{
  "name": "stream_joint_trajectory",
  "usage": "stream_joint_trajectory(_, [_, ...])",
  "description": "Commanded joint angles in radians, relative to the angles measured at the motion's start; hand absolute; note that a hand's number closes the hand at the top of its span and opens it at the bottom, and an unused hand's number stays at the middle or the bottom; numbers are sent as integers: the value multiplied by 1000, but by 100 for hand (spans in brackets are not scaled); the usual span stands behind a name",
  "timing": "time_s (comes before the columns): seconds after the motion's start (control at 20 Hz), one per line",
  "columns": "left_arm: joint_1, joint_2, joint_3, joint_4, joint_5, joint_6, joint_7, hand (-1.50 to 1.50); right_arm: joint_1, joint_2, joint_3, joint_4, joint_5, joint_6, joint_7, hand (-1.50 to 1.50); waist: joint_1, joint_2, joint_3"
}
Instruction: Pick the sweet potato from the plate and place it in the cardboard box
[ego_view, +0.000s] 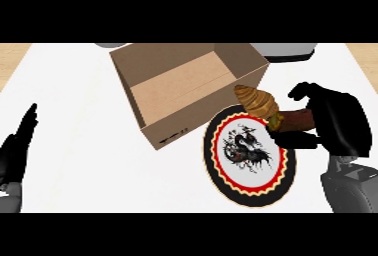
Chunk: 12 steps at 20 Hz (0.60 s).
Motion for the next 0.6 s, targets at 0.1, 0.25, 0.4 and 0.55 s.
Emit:
stream_joint_trajectory(0.1, [-83, 26, 34, 106, 2, -39, -41, 0, -88, 41, 32, -169, -13, 97, 63, 150, 15, 7, 0])
stream_joint_trajectory(0.25, [-44, -16, -2, 18, -21, -16, 1, 0, -194, 138, 88, -77, -14, 111, 114, 150, 28, 7, 0])
stream_joint_trajectory(0.4, [-74, 12, 11, 4, -17, -41, 30, 0, -320, 169, 21, -43, -93, 150, 130, 150, 29, 7, 1])
stream_joint_trajectory(0.55, [-96, -4, 19, 65, -30, -22, 4, 0, -425, 234, -4, 51, -108, 103, 195, 150, 29, 9, 0])
